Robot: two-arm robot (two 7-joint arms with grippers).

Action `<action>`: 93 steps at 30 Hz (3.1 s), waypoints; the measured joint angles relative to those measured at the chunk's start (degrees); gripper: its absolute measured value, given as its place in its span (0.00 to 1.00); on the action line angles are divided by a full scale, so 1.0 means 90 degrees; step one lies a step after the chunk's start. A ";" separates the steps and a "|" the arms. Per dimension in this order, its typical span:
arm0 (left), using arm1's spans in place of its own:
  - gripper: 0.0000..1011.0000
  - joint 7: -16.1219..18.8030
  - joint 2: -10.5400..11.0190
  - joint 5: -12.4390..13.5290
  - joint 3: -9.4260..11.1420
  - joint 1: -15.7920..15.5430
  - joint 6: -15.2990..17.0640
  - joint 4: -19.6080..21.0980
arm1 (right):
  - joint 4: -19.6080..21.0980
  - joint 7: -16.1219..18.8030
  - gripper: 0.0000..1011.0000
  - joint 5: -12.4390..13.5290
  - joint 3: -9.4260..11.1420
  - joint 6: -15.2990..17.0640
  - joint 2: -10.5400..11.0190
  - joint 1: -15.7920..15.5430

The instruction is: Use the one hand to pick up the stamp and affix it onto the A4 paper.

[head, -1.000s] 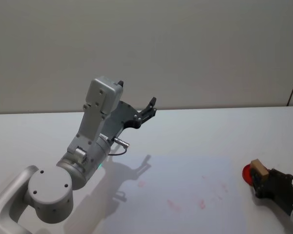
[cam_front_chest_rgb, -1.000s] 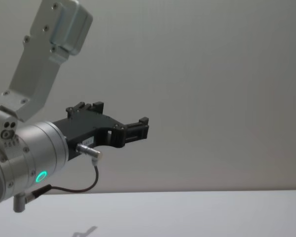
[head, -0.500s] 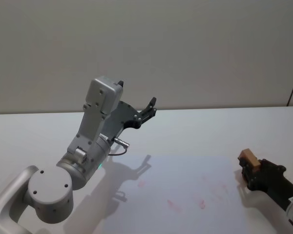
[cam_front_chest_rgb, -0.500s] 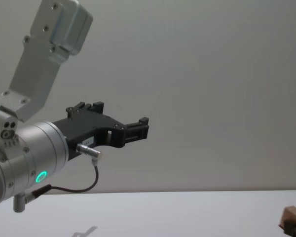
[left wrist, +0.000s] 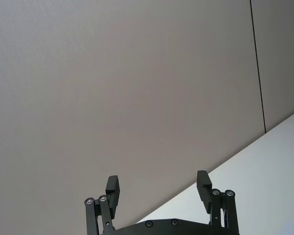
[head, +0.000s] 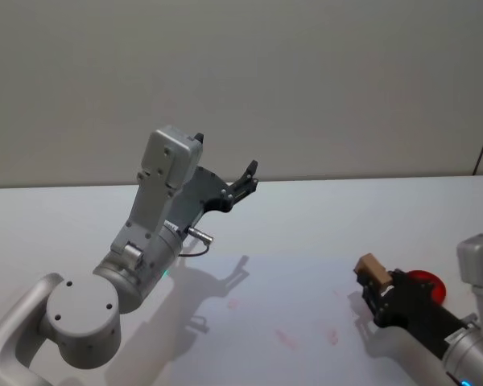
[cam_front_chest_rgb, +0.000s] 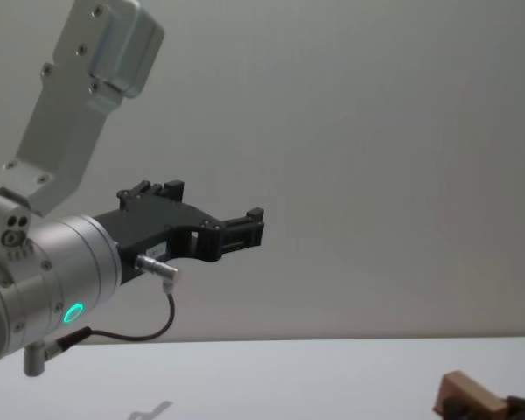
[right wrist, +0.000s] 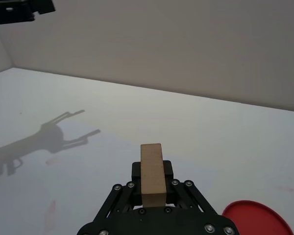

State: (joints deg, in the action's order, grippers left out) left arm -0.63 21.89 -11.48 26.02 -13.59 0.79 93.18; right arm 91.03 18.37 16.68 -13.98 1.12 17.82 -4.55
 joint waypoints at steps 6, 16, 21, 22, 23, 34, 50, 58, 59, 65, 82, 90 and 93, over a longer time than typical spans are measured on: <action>0.99 0.0000 0.0000 0.0000 0.0000 0.0000 0.0000 0.0000 | 0.0019 0.0094 0.22 -0.0291 -0.0134 0.0070 -0.0080 -0.0001; 0.99 0.0000 0.0000 0.0000 0.0000 0.0000 0.0000 0.0000 | -0.0062 0.0201 0.22 -0.0878 -0.0362 0.0262 -0.0239 0.0067; 0.99 0.0000 0.0000 0.0000 0.0000 0.0000 0.0000 0.0000 | -0.0131 0.0223 0.22 -0.1045 -0.0427 0.0330 -0.0289 0.0096; 0.99 0.0000 0.0000 0.0000 0.0000 0.0000 0.0000 0.0000 | -0.0155 0.0229 0.22 -0.1087 -0.0446 0.0347 -0.0302 0.0107; 0.99 0.0000 0.0000 0.0000 0.0000 0.0000 0.0000 0.0000 | -0.0166 0.0232 0.22 -0.1105 -0.0452 0.0354 -0.0307 0.0111; 0.99 0.0000 0.0000 0.0000 0.0000 0.0000 0.0000 0.0000 | -0.0309 0.0245 0.22 -0.1250 -0.0517 0.0438 -0.0358 0.0149; 0.99 0.0000 0.0000 0.0000 0.0000 0.0000 0.0000 0.0000 | -0.0422 0.0247 0.22 -0.1307 -0.0558 0.0516 -0.0396 0.0187; 0.99 0.0000 0.0000 0.0000 0.0000 0.0000 0.0000 0.0000 | -0.0467 0.0248 0.22 -0.1327 -0.0569 0.0532 -0.0407 0.0212; 0.99 0.0000 0.0000 0.0000 0.0000 0.0000 0.0000 0.0000 | -0.0472 0.0247 0.22 -0.1329 -0.0570 0.0533 -0.0409 0.0216; 0.99 0.0000 0.0000 0.0000 0.0000 0.0000 0.0000 0.0000 | -0.0487 0.0243 0.22 -0.1322 -0.0573 0.0536 -0.0417 0.0232; 0.99 0.0000 0.0000 0.0000 0.0000 0.0000 0.0000 0.0000 | -0.0002 0.0287 0.22 -0.0708 -0.0492 0.0552 -0.0392 0.0212; 0.99 0.0000 0.0000 0.0000 0.0000 0.0000 0.0000 0.0000 | 0.0304 0.0322 0.22 -0.0405 -0.0386 0.0434 -0.0286 0.0171; 0.99 0.0000 0.0000 0.0000 0.0000 0.0000 0.0000 0.0000 | 0.0352 0.0331 0.22 -0.0338 -0.0335 0.0365 -0.0227 0.0161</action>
State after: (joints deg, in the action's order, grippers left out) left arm -0.63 21.89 -11.48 26.02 -13.59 0.80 93.17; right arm 94.20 21.35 13.64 -16.99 4.41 15.77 -3.09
